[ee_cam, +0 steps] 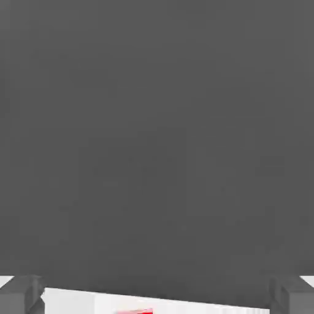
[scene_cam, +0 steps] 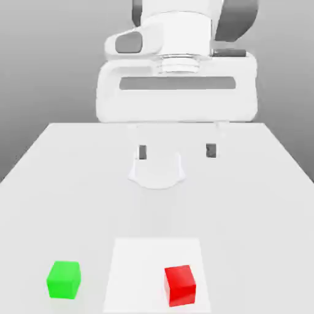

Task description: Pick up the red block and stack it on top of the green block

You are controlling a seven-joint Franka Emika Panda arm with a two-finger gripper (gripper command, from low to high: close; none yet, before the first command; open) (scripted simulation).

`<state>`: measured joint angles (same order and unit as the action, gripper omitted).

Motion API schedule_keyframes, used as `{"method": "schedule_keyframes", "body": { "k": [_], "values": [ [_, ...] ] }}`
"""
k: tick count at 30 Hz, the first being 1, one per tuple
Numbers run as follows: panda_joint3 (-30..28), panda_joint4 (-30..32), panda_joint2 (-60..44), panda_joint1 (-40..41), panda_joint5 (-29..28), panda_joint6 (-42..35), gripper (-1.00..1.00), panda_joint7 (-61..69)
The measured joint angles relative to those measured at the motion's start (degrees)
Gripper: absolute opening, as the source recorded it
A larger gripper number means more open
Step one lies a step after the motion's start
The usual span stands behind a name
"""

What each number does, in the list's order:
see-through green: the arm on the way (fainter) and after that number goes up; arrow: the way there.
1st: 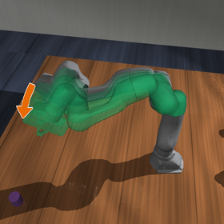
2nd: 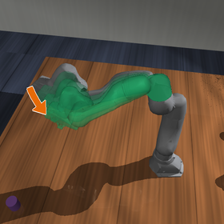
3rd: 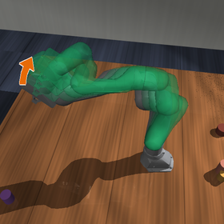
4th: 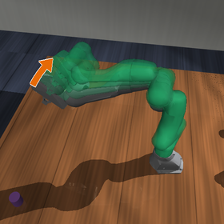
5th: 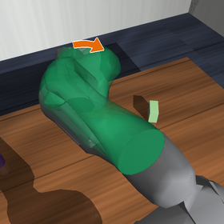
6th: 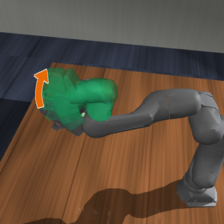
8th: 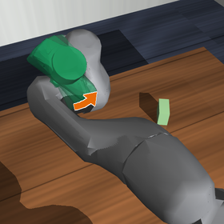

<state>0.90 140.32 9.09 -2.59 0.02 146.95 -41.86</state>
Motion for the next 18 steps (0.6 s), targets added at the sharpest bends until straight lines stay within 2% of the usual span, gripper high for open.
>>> {"method": "schedule_keyframes", "body": {
  "k": [8, 13, 14, 18],
  "values": [
    [0.66, 3.86, -16.62, -0.93, -0.55, 6.86, 0.0, 1.4],
    [0.36, 3.22, -27.0, -1.27, -1.24, 14.57, 0.0, 1.16],
    [0.25, 2.94, -28.93, -1.36, -1.37, 16.18, -1.0, 1.07],
    [0.27, 2.94, -28.93, -1.34, -1.42, 16.17, -1.0, 1.01]
  ]
}}
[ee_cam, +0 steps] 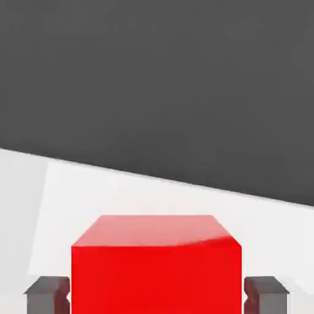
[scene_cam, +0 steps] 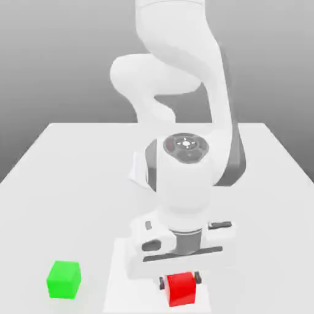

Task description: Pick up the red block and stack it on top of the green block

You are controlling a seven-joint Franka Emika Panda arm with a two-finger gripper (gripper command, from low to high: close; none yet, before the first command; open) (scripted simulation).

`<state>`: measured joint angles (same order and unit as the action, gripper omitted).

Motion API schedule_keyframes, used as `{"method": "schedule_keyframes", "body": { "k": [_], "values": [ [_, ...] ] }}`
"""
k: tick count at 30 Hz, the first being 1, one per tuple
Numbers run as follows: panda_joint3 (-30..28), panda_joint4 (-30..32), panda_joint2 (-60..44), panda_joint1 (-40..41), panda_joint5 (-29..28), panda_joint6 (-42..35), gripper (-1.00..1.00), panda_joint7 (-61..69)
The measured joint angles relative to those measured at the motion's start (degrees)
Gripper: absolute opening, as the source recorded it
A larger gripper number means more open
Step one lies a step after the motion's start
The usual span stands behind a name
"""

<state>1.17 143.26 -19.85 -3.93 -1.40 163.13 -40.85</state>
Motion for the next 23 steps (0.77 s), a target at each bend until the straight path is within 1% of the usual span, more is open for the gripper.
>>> {"method": "schedule_keyframes", "body": {
  "k": [3, 8, 15, 17, 20, 21, 23],
  "values": [
    [0.02, -0.06, -0.41, 0.03, -0.09, 0.34, -1.0, -0.06],
    [0.38, 1.28, 8.37, 0.56, 0.63, -7.12, -1.0, 0.51],
    [-9.25, 0.6, 13.04, 11.55, 3.06, -12.57, -1.0, 4.69],
    [-11.21, -0.17, 10.95, 14.59, 4.77, -11.33, -1.0, 6.52],
    [-10.52, -0.72, 5.25, 16.6, 7.51, -6.31, -1.0, 8.69],
    [-10.28, -0.79, 4.2, 16.89, 7.95, -5.34, 1.0, 9.01],
    [-10.28, -0.79, 4.2, 16.89, 7.95, -5.34, 1.0, 9.01]
  ]
}}
